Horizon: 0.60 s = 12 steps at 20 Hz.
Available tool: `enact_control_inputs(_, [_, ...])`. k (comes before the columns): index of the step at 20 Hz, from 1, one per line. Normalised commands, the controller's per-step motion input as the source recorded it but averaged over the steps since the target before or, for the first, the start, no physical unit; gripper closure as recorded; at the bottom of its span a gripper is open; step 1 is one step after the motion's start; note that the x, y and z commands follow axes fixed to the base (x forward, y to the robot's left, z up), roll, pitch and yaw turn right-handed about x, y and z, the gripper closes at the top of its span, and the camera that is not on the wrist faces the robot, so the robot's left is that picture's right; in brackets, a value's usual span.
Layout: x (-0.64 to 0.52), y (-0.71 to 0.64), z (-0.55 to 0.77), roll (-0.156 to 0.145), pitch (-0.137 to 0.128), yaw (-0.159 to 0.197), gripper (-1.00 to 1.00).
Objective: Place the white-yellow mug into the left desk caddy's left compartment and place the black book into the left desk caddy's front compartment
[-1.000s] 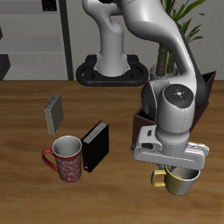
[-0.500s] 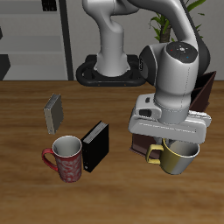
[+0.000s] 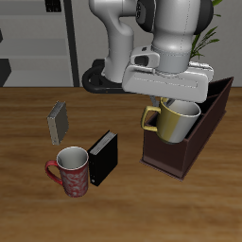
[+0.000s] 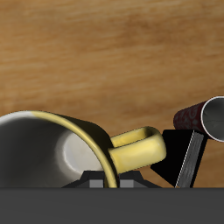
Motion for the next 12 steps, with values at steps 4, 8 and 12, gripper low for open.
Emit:
enact_control_inputs(4, [-0.53,-0.17,0.48,-0.028,-0.033,0.015,1.0])
enact_control_inputs(8, [-0.6,-0.07,0.43,-0.005,-0.04,0.009,1.0])
enact_control_inputs(12, [-0.66,0.1,0.23,0.008,-0.015,0.016,1.0])
